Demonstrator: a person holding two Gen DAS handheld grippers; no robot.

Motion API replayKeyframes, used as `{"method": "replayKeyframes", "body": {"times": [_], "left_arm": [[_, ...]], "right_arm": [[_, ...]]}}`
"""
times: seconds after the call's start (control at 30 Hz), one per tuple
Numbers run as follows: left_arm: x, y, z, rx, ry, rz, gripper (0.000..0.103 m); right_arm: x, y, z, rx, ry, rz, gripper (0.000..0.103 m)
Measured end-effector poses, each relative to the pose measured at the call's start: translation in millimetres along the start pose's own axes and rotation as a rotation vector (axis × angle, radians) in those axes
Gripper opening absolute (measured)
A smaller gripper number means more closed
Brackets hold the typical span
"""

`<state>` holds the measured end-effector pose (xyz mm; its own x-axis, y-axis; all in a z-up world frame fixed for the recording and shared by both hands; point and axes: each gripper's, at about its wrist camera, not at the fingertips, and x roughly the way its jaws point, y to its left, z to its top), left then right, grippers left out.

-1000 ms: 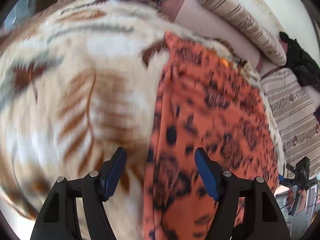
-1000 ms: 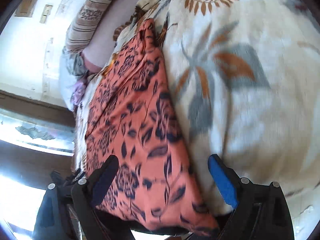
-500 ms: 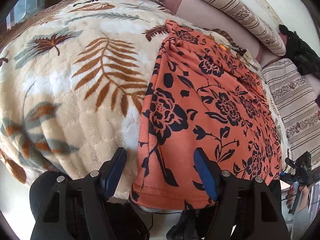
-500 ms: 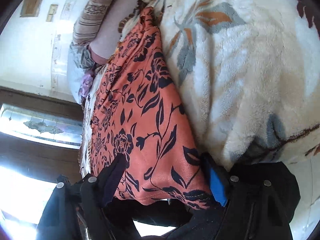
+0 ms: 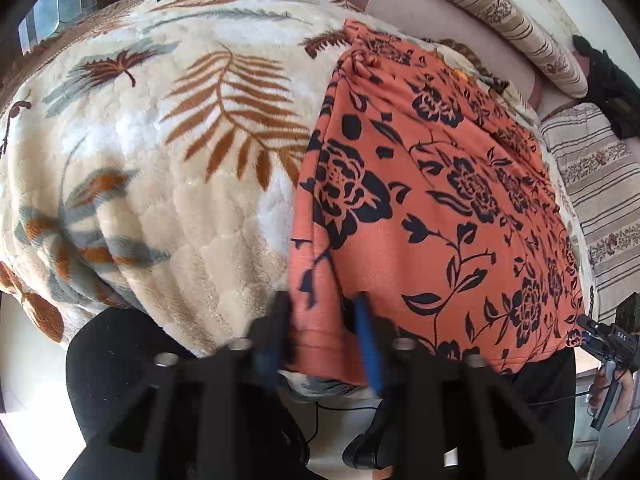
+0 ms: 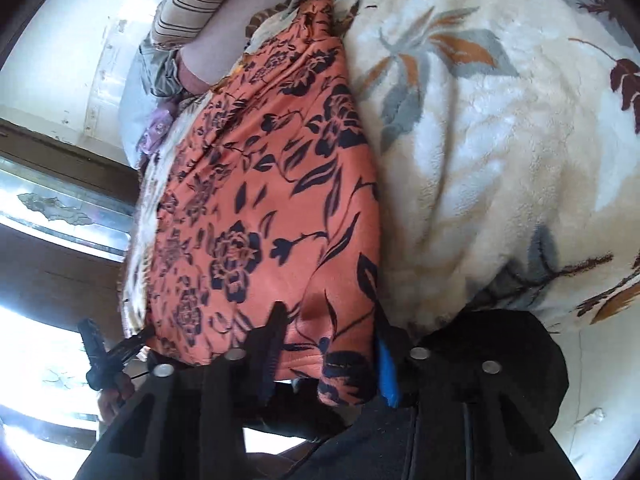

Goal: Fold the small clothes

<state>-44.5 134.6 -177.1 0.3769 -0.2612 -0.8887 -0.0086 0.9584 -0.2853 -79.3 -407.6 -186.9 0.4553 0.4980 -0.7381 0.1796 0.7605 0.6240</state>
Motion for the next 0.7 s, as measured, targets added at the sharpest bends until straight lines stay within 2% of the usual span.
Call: {"method": "replayKeyframes", "body": {"times": [0.03,0.07,0.1,0.13,0.17,0.2,0.3,0.4,0.47,0.5,0.53,0.57,0.6,0.63,0.67,0.7], "left_arm": [[-1,-3,0,0.013,-0.003,0.002,0.047],[-1,-6,0,0.029,0.001,0.023,0.046],[-2,-10,0,0.045,-0.001,0.038,0.023],[-5,-12,1,0.051,-0.001,0.038,0.008],[-12,-13,2,0.042,-0.016,0.013,0.008],[-22,-14,3,0.035,-0.049,-0.01,0.008],[-31,-12,8,0.023,-0.085,-0.011,0.008],[-1,0,6,-0.013,0.017,0.03,0.011],[-4,2,3,-0.016,0.0,0.019,0.012],[-5,1,3,-0.016,0.0,0.011,0.021],[-4,1,3,-0.018,0.003,-0.007,0.035],[-3,1,3,-0.018,-0.001,-0.023,0.037],[0,-1,4,-0.014,0.001,-0.01,0.036],[0,-3,5,-0.004,0.008,0.009,0.028],[-2,-7,6,0.004,0.007,0.034,0.014],[-7,-9,9,0.008,0.001,0.029,0.007]], "right_arm": [[5,-4,0,0.018,0.021,-0.002,0.072],[9,-6,-2,0.036,0.028,0.002,0.072],[9,-5,-3,0.032,0.023,0.002,0.07],[7,-1,-3,0.015,0.02,0.005,0.055],[5,2,-4,0.004,0.018,0.011,0.024],[1,7,-3,-0.006,0.01,0.006,0.016],[-6,8,-1,-0.001,-0.015,0.01,0.016],[11,-12,-1,0.067,0.038,0.005,0.016],[9,-14,-3,0.088,0.029,0.039,0.019],[6,-12,-2,0.084,0.017,0.051,0.02],[4,-12,-1,0.083,0.004,0.052,0.031],[5,-15,0,0.09,-0.004,0.053,0.065],[9,-19,1,0.1,0.001,0.061,0.072],[11,-20,2,0.101,0.007,0.05,0.063],[10,-18,4,0.085,0.011,0.016,0.042],[7,-16,5,0.077,0.016,0.003,0.027]]}}
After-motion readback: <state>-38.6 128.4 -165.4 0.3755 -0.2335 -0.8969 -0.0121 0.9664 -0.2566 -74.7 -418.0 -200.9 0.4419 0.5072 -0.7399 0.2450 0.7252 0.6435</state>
